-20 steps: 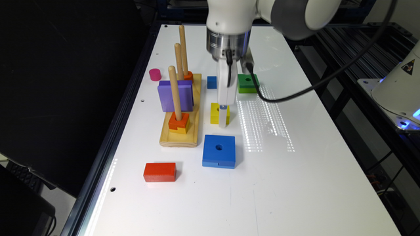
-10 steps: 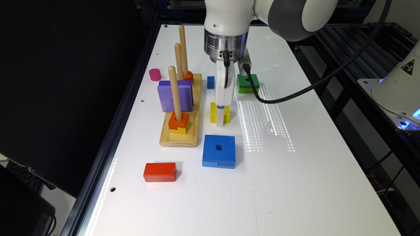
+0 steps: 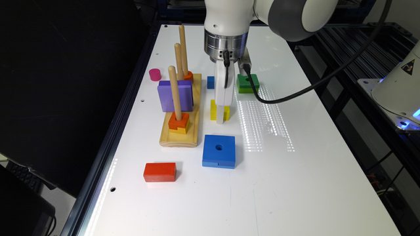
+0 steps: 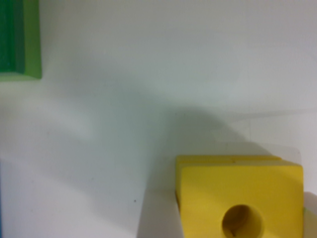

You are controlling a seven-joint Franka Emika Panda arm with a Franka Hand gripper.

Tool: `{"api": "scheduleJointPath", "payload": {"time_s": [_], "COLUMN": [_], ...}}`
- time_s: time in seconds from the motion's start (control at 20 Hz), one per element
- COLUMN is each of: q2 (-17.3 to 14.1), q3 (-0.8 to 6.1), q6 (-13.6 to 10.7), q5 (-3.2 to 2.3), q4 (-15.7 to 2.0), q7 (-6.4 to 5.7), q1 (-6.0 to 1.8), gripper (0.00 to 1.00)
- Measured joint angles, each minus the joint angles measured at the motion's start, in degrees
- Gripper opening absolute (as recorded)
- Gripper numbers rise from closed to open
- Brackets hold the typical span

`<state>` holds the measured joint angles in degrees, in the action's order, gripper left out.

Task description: Pick up yellow block.

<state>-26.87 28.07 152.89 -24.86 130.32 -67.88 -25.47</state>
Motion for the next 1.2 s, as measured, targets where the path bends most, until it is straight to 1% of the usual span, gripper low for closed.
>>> {"api": "scheduleJointPath", "payload": {"time_s": [0.75, 0.8, 1.2], "q2": [0.0, 0.0, 0.0], "q3": [0.0, 0.0, 0.01], "q6": [0.0, 0.0, 0.0], "q5": [0.0, 0.0, 0.0], "q4": [0.0, 0.0, 0.0], "q7": [0.0, 0.0, 0.0], "q1": [0.0, 0.0, -0.02], "gripper": [1.0, 0.0, 0.0]}}
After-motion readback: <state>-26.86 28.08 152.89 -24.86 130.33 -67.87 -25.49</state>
